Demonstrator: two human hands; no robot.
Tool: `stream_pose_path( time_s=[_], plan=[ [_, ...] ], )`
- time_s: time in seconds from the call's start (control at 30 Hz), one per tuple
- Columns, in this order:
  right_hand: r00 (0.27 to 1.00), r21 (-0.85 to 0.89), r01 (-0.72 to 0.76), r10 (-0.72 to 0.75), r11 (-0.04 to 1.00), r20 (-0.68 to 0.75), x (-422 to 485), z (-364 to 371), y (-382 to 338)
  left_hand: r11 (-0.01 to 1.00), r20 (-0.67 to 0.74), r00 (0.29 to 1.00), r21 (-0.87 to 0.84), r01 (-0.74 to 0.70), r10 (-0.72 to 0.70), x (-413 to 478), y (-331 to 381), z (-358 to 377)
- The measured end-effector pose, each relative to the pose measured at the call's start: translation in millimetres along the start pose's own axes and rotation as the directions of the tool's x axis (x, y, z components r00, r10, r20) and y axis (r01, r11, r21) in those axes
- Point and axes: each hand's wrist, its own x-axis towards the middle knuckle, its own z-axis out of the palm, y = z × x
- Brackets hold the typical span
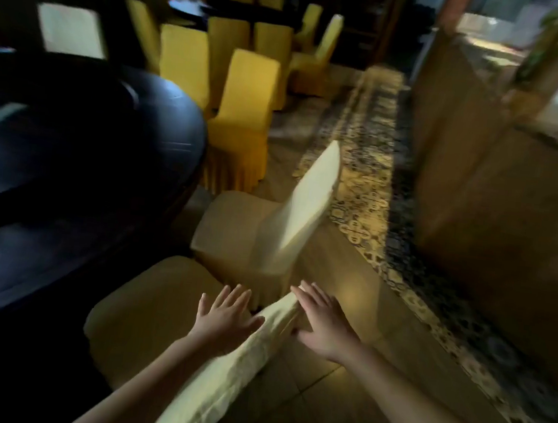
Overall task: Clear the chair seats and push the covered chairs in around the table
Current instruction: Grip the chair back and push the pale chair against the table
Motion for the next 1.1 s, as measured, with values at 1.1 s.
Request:
stream_pose_path(
  time_s=[1.1],
  plan=[
    [0.827, -0.007, 0.483, -0.453, 0.876, 0.333, 116, -8, -51, 0.860, -0.672, 0.570, -0.215, 0.462, -0.474, -83, -40, 66]
  ],
)
